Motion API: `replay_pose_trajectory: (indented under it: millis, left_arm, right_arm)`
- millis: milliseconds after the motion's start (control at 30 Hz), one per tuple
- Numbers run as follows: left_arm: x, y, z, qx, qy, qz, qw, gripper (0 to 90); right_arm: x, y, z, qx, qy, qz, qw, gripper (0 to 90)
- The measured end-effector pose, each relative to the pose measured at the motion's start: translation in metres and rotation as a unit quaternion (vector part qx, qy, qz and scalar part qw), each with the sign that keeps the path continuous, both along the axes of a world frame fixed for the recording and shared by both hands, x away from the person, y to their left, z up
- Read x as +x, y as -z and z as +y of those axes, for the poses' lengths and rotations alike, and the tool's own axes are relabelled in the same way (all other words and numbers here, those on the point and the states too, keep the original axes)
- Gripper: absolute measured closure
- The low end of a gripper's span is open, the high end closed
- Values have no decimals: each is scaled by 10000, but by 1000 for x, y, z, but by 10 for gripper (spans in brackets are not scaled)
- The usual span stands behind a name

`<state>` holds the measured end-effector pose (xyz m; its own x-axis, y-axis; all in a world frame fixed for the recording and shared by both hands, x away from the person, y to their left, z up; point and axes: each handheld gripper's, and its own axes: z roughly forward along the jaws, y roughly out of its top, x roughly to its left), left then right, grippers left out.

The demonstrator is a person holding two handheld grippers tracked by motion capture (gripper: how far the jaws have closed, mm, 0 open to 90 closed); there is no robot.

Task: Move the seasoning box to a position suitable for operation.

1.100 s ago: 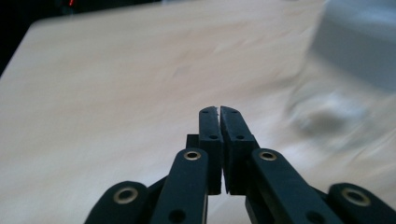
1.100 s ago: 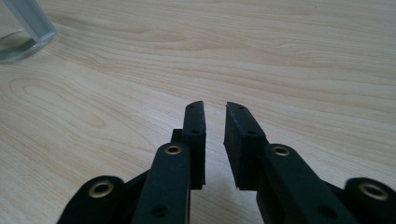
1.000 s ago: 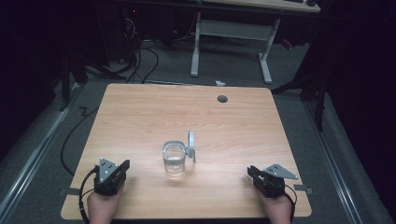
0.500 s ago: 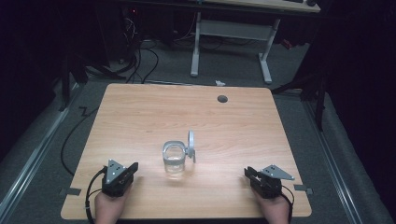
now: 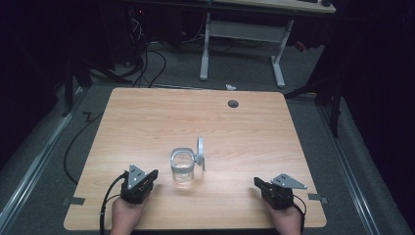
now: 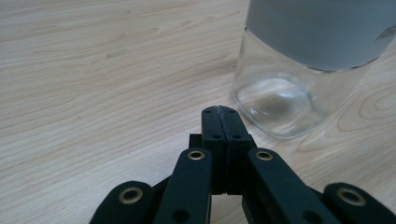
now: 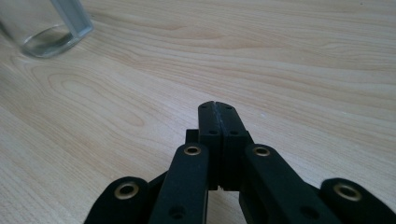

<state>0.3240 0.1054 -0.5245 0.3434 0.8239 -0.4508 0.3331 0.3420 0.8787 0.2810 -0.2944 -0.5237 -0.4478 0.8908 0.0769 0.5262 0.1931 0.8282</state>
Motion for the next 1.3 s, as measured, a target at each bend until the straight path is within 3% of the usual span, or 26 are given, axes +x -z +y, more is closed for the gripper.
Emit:
replay_pose_trajectory:
  millis: [167, 467, 1000, 1267, 1300]
  left_arm:
    - [1, 0, -13, 107, 159, -50, 9998, 900]
    - [4, 1, -27, 90, 223, -26, 9997, 900]
    - [6, -2, -33, 83, 239, -55, 9997, 900]
    - [-8, -5, -47, -3, 484, -47, 9988, 900]
    - [-13, -5, -55, 4, 611, -64, 9981, 900]
  right_arm:
    - [-1, -2, 3, -5, -14, -8, 10000, 900]
    - [-2, -1, 6, -54, -117, -75, 9999, 899]
    - [-2, 0, 5, -65, -141, -84, 9998, 897]
    - [-1, 0, 4, -75, -123, -97, 9998, 896]
    - [-1, 0, 5, -75, -116, -74, 9999, 896]
